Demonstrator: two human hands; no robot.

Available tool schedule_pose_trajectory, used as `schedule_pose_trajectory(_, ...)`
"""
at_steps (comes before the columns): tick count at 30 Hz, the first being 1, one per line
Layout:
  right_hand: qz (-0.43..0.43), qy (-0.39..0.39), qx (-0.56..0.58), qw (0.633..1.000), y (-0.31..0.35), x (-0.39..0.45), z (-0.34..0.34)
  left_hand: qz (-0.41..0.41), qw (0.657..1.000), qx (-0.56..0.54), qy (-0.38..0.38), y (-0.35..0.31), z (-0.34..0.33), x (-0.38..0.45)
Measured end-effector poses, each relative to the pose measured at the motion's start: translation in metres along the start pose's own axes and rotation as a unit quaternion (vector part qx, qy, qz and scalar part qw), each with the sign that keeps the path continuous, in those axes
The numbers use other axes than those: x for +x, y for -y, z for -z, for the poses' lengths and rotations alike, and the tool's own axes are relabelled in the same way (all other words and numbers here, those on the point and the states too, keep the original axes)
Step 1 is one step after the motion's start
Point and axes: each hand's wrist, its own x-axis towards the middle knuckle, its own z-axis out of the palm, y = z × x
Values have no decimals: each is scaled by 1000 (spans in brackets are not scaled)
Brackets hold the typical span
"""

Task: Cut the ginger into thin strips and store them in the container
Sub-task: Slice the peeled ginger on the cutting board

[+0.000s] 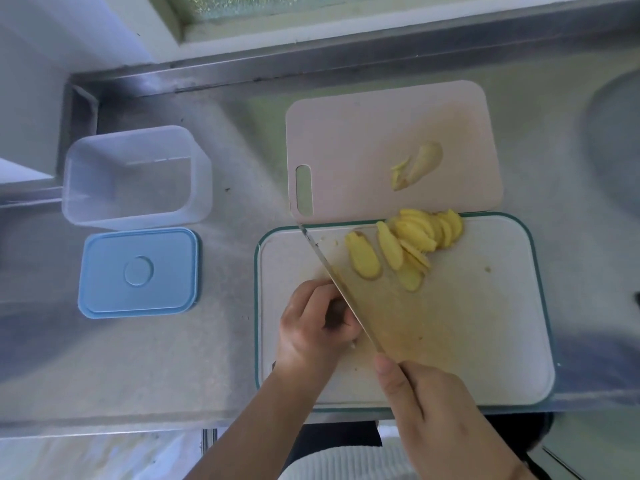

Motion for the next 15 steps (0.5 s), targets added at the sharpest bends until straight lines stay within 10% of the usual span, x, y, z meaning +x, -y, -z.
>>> schedule_pose_trajectory(15,-1,-9,-4,1000,4,1,0,-2,1000,-10,7,1,-2,2)
